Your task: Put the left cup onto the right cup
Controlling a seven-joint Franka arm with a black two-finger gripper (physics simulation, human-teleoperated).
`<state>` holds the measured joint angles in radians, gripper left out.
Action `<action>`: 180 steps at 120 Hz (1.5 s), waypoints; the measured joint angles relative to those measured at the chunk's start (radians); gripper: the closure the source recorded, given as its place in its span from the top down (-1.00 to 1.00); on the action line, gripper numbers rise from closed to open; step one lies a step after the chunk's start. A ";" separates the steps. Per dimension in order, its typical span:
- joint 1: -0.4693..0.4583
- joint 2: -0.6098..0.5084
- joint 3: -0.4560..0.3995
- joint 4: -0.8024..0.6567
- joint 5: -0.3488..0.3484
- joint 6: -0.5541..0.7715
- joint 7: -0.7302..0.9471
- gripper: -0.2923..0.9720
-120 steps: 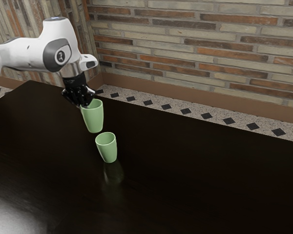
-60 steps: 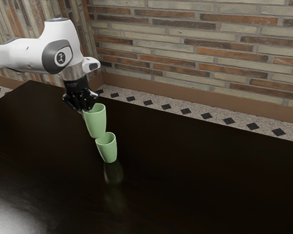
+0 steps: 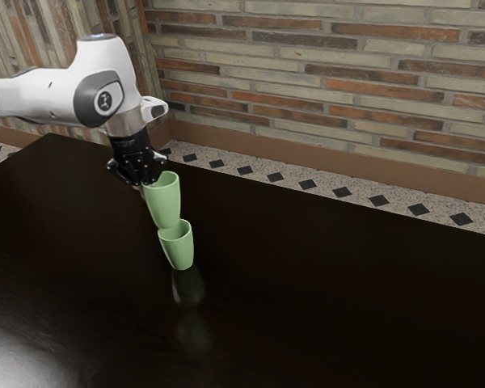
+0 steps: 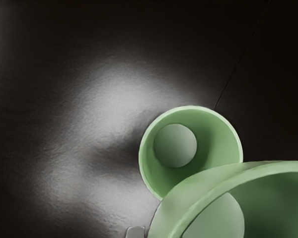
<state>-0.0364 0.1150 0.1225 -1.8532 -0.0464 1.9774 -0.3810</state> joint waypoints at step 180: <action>0.016 0.068 0.009 -0.038 -0.036 0.139 -0.050 -0.70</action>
<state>-0.0200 0.1833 0.1310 -1.8912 -0.0827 2.1163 -0.4311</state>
